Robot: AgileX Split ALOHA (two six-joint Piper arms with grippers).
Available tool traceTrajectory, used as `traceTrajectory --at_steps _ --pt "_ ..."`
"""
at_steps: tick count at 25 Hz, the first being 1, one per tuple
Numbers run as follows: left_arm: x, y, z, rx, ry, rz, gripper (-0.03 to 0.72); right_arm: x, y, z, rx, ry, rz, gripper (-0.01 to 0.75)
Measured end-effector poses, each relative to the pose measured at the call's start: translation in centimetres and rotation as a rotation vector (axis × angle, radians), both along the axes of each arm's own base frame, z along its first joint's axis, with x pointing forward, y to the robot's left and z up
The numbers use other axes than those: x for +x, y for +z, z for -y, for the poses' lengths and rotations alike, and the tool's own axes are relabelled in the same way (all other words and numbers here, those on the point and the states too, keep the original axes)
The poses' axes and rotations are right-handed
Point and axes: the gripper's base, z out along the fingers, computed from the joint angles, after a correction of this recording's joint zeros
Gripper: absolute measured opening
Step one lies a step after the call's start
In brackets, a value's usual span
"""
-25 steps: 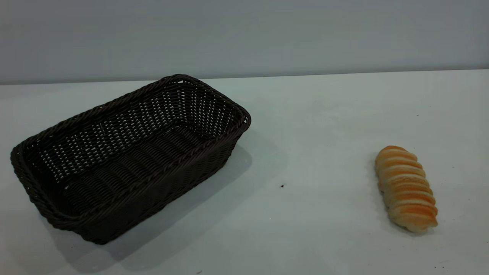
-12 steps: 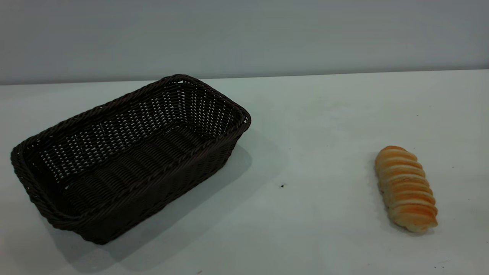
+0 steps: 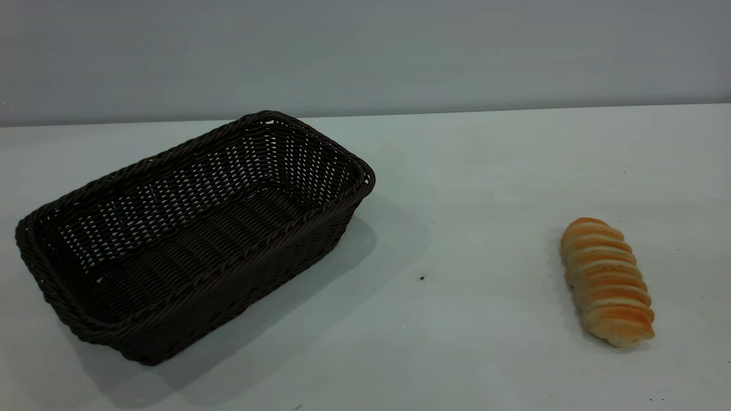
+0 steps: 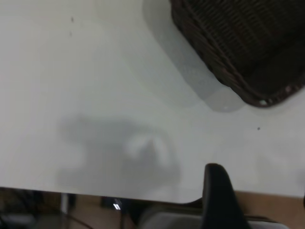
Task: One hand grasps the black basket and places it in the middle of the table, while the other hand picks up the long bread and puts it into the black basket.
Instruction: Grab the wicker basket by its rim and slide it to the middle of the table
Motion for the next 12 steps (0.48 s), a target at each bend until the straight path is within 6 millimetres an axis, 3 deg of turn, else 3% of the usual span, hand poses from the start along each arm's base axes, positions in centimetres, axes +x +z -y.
traceTrajectory --at_steps 5,12 --pt "5.4 -4.1 0.2 -0.074 0.146 -0.122 0.482 1.2 -0.5 -0.1 -0.023 0.030 -0.008 0.543" --pt "10.0 -8.2 0.2 -0.090 0.209 -0.190 0.476 1.2 -0.5 -0.1 -0.025 0.033 -0.001 0.543"
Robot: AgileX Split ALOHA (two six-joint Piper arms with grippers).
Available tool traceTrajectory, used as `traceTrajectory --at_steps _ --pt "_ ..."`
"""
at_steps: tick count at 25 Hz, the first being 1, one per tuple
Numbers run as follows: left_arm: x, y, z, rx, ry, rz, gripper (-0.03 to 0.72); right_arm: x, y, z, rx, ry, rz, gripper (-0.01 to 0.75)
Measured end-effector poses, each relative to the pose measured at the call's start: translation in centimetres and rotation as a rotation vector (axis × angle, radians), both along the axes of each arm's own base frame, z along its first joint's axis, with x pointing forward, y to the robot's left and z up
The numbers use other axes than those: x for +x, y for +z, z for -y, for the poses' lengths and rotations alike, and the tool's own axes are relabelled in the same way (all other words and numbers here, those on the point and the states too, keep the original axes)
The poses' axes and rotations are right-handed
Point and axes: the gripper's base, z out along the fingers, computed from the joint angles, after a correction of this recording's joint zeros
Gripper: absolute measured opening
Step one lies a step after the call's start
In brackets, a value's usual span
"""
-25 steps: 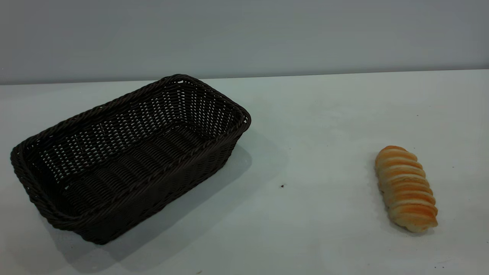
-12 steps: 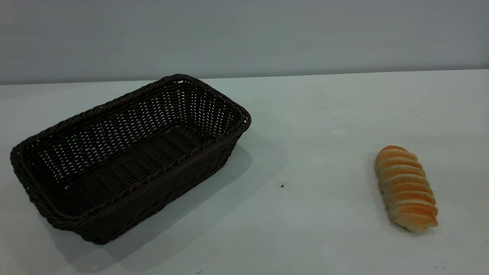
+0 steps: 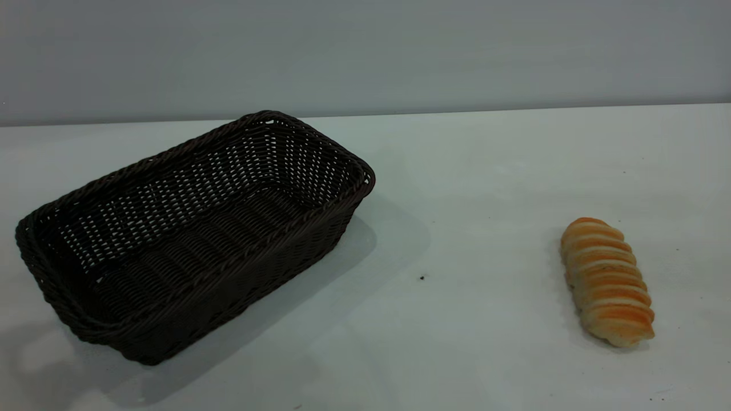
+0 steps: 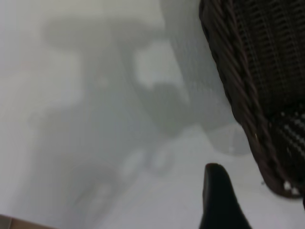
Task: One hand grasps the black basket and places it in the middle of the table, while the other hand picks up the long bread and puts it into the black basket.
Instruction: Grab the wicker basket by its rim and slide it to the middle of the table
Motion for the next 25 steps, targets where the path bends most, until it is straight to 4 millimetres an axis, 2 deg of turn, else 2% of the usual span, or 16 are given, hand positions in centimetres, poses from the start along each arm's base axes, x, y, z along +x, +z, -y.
traceTrajectory --at_steps 7,18,25 --pt "3.9 -2.7 0.0 -0.011 0.051 -0.087 0.450 0.1 0.1 0.1 0.000 -0.008 0.017 0.543" --pt "5.9 -7.0 0.3 -0.032 0.103 -0.117 0.447 0.1 0.1 0.1 0.001 -0.010 0.019 0.543" --pt "7.0 -11.4 2.6 -0.018 0.043 -0.102 0.436 0.1 0.1 0.1 0.001 -0.010 0.019 0.543"
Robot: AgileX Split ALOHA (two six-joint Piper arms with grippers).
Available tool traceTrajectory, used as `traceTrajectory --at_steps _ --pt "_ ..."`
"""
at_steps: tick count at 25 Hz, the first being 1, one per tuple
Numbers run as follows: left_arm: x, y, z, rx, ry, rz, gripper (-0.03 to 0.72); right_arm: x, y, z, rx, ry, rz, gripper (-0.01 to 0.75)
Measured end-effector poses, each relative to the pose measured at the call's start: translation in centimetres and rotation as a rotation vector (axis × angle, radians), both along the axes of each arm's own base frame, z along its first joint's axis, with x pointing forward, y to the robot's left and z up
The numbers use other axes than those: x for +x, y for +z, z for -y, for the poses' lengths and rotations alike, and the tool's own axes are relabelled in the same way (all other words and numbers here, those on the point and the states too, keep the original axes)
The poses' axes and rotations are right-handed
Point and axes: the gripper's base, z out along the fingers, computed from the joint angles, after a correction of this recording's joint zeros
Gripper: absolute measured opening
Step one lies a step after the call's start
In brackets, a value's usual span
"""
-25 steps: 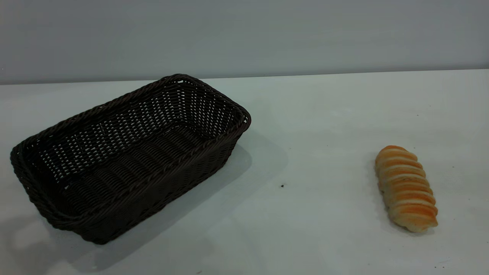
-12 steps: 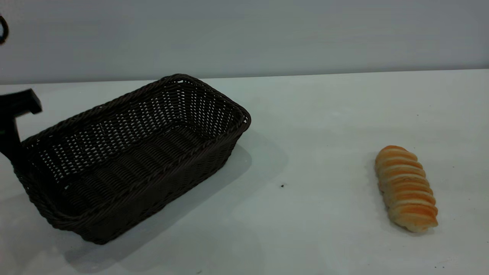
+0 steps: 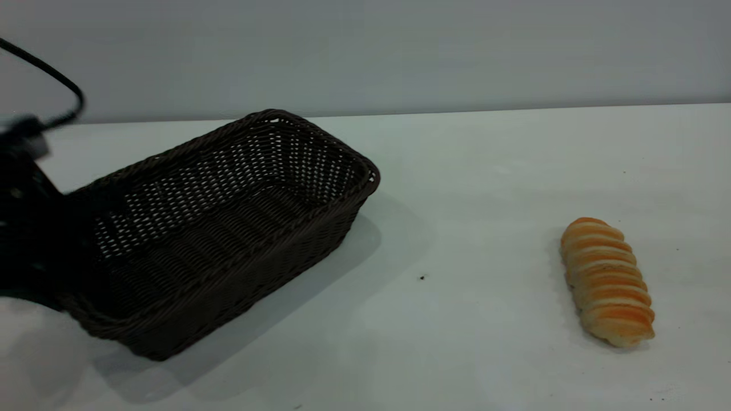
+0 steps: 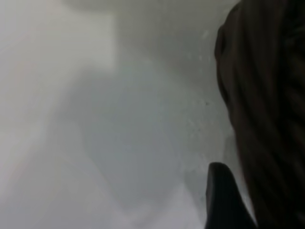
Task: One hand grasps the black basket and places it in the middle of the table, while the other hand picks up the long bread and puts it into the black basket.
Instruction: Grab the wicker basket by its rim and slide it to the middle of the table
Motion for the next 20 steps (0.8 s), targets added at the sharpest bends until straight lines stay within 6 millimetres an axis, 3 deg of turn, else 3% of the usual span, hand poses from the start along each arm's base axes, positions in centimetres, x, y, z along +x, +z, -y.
traceTrajectory --at_steps 3,6,9,14,20 --pt "0.0 -1.4 0.5 -0.004 0.018 -0.014 0.341 0.0 0.0 0.0 -0.001 0.001 0.000 0.543" --pt "0.5 -1.1 0.6 -0.024 0.075 0.020 0.141 0.0 0.0 0.0 -0.008 0.007 0.003 0.543" --pt "0.5 0.3 0.7 -0.024 0.054 0.046 0.139 0.0 0.0 0.0 -0.011 0.010 0.005 0.543" --pt "0.8 5.0 0.7 -0.009 -0.049 0.121 0.139 0.0 0.0 0.0 -0.013 0.012 0.005 0.543" --pt "3.4 8.6 2.2 0.023 -0.284 0.167 0.139 0.0 0.0 0.0 -0.013 0.012 0.005 0.543"
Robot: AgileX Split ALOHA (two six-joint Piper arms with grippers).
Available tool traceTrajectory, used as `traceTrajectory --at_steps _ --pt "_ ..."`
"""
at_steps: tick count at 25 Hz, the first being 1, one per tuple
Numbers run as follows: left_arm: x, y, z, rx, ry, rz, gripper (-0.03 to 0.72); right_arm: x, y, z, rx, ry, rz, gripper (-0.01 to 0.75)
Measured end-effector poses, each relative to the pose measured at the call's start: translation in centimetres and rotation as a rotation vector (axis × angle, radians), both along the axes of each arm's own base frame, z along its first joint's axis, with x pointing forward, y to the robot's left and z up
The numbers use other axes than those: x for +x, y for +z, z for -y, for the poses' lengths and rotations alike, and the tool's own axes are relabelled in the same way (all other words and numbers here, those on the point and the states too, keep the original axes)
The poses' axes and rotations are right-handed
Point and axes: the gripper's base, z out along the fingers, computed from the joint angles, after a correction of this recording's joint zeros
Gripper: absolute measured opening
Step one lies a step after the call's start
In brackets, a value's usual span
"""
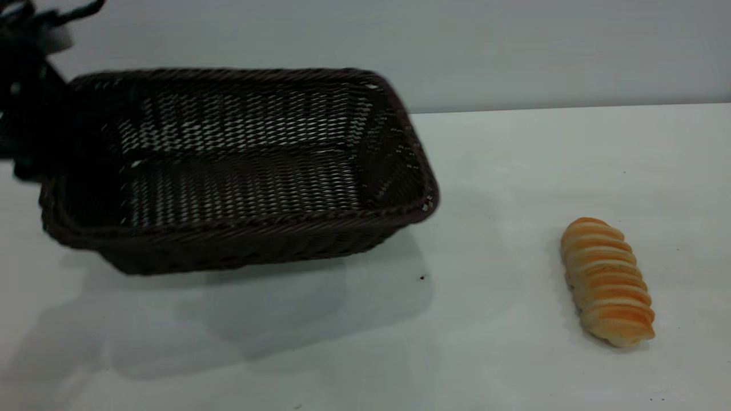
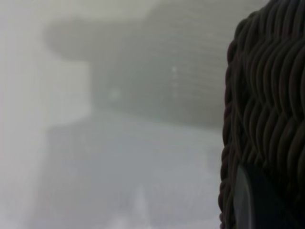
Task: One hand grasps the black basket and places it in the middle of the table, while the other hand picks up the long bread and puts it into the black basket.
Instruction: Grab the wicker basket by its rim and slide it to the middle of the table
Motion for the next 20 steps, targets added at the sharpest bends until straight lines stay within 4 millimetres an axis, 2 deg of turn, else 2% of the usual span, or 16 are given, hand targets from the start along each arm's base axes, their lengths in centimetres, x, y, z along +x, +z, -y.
traceTrajectory --at_steps 4,10,16,20 --pt "2.3 -0.3 1.4 0.017 -0.102 -0.033 0.139 0.0 0.0 0.0 0.000 0.001 -0.002 0.543" --pt "5.0 -4.2 2.4 0.030 -0.150 -0.117 0.139 0.0 0.0 0.0 0.001 0.003 -0.007 0.543" --pt "5.7 -6.5 4.1 0.025 -0.176 -0.150 0.139 -0.1 0.0 0.0 0.001 0.004 -0.008 0.543" --pt "5.7 -6.8 4.2 0.019 -0.171 -0.158 0.139 -0.1 -0.1 0.0 0.001 0.004 -0.008 0.543"
